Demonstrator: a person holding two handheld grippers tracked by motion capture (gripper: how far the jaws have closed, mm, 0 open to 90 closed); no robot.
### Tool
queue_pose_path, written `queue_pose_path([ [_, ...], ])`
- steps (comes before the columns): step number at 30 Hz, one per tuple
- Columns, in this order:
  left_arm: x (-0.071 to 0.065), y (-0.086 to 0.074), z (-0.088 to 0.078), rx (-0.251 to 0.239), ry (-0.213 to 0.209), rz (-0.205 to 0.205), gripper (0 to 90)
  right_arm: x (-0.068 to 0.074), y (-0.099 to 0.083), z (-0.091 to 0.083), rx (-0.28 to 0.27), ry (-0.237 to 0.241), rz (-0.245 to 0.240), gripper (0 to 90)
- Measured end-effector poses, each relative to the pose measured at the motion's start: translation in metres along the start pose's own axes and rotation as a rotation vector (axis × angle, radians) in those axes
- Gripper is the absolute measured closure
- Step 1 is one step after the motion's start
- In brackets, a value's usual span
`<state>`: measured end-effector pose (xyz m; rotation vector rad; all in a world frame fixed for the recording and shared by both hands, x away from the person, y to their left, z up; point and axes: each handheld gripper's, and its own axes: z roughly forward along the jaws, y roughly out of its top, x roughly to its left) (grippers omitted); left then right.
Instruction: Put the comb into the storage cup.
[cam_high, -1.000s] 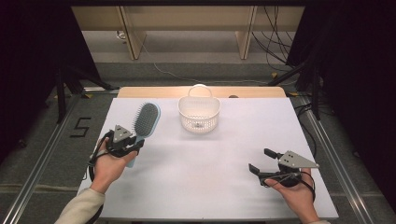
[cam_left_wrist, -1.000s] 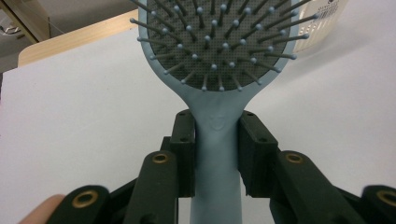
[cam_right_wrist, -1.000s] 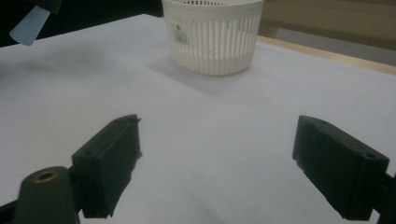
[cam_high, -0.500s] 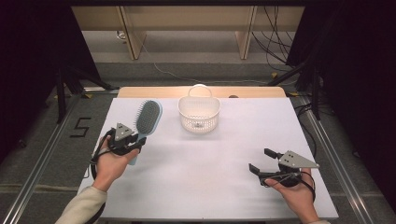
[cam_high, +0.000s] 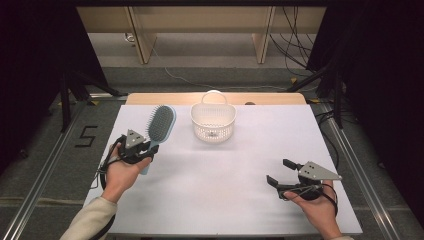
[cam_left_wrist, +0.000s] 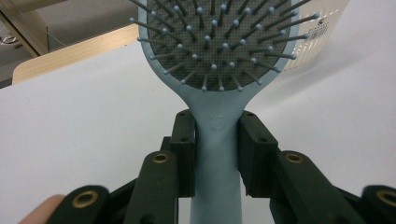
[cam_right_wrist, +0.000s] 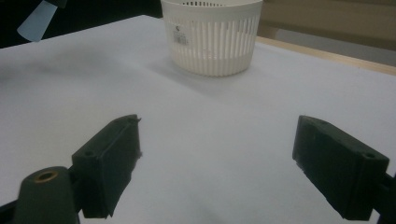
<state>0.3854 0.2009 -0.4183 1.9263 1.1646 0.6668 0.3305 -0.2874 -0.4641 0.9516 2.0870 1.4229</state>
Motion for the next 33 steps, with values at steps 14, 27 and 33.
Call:
queue_pose_path([
  [14,-0.005,0.009,0.006,-0.022,-0.006,0.001,70.1,0.0,0.0,0.0,-0.005,-0.002,0.001,15.9],
  [27,-0.005,0.014,0.008,-0.03,-0.007,0.004,70.1,-0.001,0.0,-0.001,-0.005,-0.001,0.002,15.9],
  [33,-0.006,0.015,0.009,-0.032,-0.008,0.007,70.1,0.0,0.0,0.0,-0.005,-0.003,-0.001,15.9],
])
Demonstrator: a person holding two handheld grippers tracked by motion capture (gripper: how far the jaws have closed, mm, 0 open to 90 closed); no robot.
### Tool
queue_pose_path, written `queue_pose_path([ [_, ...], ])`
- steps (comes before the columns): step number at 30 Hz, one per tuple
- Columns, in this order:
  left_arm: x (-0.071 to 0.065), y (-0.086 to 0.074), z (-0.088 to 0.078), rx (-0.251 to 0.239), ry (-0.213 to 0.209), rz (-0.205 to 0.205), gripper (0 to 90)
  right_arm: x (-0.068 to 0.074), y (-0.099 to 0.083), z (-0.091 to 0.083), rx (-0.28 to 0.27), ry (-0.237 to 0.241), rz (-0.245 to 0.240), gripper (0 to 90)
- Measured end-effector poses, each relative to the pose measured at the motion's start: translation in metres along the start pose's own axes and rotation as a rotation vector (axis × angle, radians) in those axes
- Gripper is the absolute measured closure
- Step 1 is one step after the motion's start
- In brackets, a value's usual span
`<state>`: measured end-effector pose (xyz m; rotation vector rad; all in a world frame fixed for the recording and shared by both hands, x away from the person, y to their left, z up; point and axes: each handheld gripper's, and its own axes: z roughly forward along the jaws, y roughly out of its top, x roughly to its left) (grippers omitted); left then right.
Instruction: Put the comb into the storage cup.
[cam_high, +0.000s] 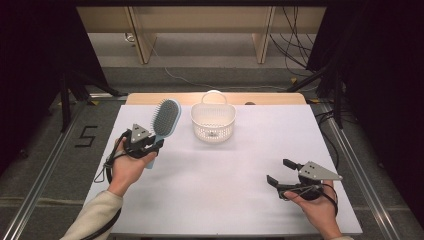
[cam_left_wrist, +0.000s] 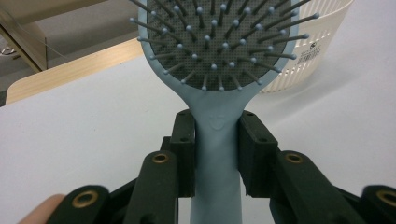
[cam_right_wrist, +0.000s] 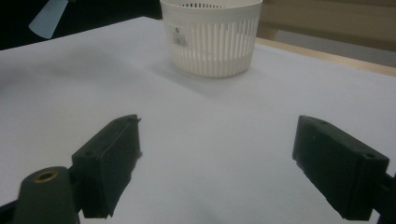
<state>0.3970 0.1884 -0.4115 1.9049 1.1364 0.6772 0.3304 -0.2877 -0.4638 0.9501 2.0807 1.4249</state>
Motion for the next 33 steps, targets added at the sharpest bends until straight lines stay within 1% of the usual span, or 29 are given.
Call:
queue_pose_path([
  [7,0.0,0.002,0.001,-0.005,-0.001,0.011,70.1,0.0,0.0,0.0,-0.001,-0.001,0.004,15.9],
  [18,-0.003,0.006,0.003,-0.013,-0.005,0.013,70.1,0.0,0.0,0.0,0.002,-0.001,0.001,15.9],
  [23,-0.004,0.009,0.005,-0.024,-0.008,0.012,70.1,0.0,0.0,0.0,0.001,-0.001,0.0,15.9],
  [33,-0.005,0.013,0.006,-0.028,-0.013,0.012,70.1,0.0,0.0,0.0,-0.003,-0.003,-0.002,15.9],
])
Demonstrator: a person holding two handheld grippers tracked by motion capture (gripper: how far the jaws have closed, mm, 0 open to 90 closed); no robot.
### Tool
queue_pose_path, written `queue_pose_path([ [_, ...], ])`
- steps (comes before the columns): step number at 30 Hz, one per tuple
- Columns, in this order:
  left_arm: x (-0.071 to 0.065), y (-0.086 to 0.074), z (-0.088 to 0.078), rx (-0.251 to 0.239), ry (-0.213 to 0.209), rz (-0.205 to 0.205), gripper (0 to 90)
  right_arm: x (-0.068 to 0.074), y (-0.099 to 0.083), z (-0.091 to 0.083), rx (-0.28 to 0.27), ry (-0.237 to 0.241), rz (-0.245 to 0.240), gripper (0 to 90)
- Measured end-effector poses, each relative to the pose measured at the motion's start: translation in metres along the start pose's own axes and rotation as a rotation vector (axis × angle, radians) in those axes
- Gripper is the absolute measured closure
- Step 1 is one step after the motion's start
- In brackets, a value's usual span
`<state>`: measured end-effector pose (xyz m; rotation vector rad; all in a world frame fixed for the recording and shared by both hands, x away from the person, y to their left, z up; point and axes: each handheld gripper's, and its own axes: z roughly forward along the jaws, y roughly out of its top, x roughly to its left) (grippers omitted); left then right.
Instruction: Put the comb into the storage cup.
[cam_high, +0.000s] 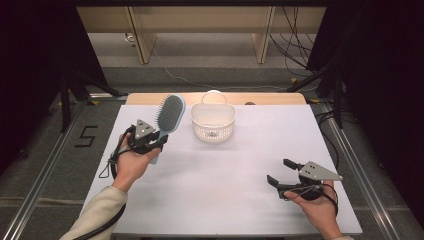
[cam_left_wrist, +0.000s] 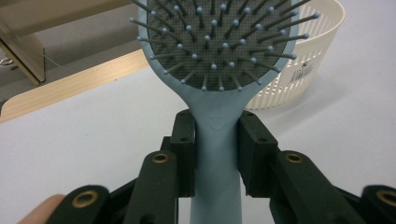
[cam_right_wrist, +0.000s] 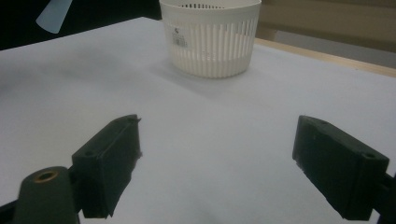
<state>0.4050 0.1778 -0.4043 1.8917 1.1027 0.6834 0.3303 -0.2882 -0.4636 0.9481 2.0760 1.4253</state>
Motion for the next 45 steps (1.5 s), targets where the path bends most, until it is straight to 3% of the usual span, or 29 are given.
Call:
queue_pose_path([
  [45,-0.006,0.015,0.006,-0.034,-0.019,0.0,70.1,0.0,0.0,0.0,-0.001,0.001,-0.002,15.8],
])
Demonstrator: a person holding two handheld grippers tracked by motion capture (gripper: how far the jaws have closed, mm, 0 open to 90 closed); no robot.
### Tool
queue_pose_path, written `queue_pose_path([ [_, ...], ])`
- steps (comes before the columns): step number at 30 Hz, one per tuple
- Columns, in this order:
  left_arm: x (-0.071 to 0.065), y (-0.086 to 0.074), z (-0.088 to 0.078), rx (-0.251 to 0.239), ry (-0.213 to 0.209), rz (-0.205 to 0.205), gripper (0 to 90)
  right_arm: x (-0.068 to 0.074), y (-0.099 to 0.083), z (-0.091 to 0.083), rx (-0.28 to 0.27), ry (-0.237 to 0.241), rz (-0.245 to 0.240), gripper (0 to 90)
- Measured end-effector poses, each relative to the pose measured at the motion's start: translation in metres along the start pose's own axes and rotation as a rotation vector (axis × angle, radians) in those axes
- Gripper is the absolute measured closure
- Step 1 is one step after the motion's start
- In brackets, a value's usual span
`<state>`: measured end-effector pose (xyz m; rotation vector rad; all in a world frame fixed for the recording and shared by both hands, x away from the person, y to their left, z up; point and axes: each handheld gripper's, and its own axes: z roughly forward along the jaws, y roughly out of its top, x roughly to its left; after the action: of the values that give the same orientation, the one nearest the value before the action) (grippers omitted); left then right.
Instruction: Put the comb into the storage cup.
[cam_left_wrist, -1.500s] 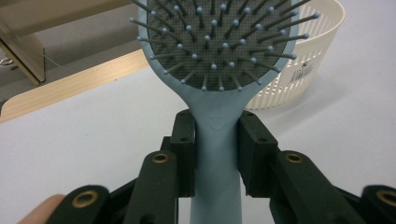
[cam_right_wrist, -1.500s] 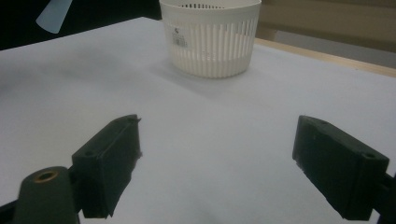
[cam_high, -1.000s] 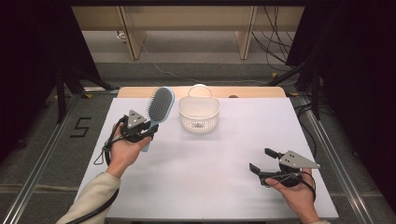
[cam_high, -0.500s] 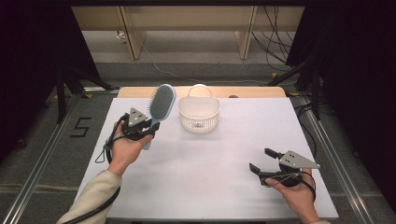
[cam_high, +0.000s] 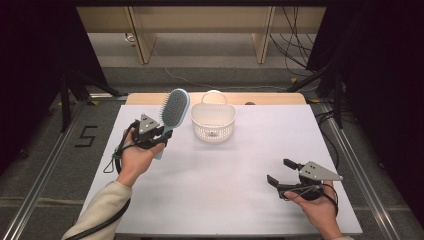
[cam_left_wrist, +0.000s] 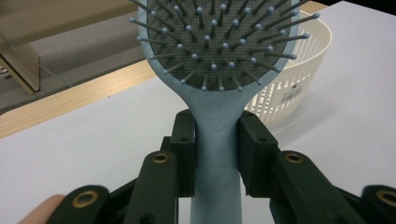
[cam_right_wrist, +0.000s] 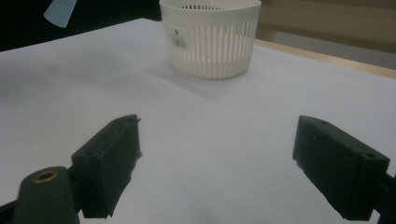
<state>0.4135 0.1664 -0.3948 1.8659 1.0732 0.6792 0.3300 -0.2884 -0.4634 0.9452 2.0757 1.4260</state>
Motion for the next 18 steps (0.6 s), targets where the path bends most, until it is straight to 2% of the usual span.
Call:
queue_pose_path([
  [18,-0.0048,0.0072,0.0036,-0.011,-0.009,0.011,70.1,0.0001,-0.0003,0.0007,-0.003,0.0,0.005,15.7],
])
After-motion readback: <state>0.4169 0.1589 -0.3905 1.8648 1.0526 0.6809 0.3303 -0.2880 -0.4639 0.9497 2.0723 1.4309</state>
